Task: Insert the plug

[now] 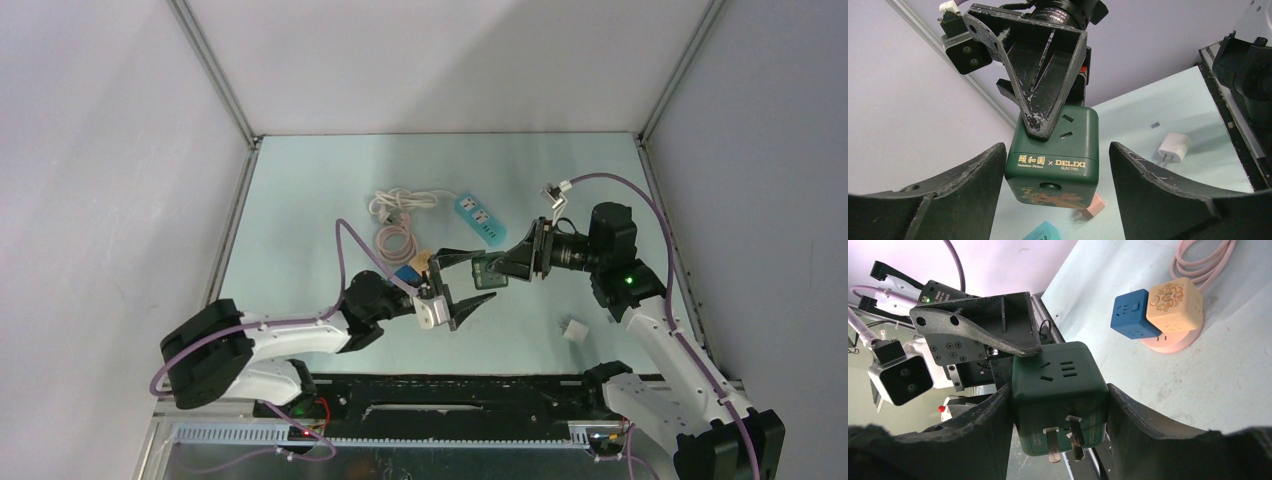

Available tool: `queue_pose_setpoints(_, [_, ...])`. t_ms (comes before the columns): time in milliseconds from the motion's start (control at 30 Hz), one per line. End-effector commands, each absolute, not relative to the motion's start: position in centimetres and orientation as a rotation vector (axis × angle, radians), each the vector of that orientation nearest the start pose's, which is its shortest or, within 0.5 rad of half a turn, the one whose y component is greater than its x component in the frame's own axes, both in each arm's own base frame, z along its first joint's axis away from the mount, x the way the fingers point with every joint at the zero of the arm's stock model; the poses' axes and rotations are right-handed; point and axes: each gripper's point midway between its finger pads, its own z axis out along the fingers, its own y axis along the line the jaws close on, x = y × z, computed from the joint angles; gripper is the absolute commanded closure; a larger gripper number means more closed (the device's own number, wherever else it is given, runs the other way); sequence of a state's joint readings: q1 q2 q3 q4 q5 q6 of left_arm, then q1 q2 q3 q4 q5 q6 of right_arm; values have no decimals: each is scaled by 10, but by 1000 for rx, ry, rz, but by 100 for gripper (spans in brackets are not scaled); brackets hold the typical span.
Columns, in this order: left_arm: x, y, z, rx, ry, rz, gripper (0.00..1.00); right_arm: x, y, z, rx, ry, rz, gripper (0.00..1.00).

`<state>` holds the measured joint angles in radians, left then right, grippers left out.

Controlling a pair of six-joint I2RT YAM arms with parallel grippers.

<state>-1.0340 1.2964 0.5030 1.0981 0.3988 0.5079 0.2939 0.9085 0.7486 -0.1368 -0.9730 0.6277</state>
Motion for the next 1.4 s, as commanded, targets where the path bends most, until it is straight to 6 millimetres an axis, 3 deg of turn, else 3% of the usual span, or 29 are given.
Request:
queue_pose_setpoints(0, [160, -374, 287, 1118, 589, -686, 22, 183, 227, 284, -470, 1901, 1541, 100])
queue_pose_setpoints(233, [161, -369, 280, 1156, 656, -681, 19, 189, 224, 275, -444, 1927, 1492, 100])
queue_pose_setpoints(333, [163, -365, 275, 1170, 797, -718, 12, 189, 222, 272, -465, 1923, 1448, 100])
queue_pose_setpoints(400, [161, -362, 272, 1188, 916, -772, 2, 190, 219, 273, -490, 1893, 1396, 100])
queue_pose_setpoints(467, [156, -357, 274, 1168, 1019, -840, 0, 190, 216, 278, -508, 1857, 1361, 100])
queue_pose_setpoints(700, [177, -336, 264, 793, 1534, -972, 0, 182, 214, 294, -593, 1746, 1326, 100])
queue_pose_setpoints(800, [184, -329, 266, 671, 1661, -1009, 0, 178, 215, 300, -620, 1715, 1337, 100])
queue_pose_setpoints(1033, [171, -315, 283, 593, 1630, -1112, 0, 178, 212, 317, -683, 1585, 1246, 100])
queue_pose_setpoints(1300, [179, -307, 307, 326, 1749, -1264, 0, 182, 206, 348, -811, 1299, 932, 100])
queue_pose_setpoints(1367, [179, -308, 311, 260, 1782, -1318, 0, 183, 208, 348, -864, 1220, 851, 100])
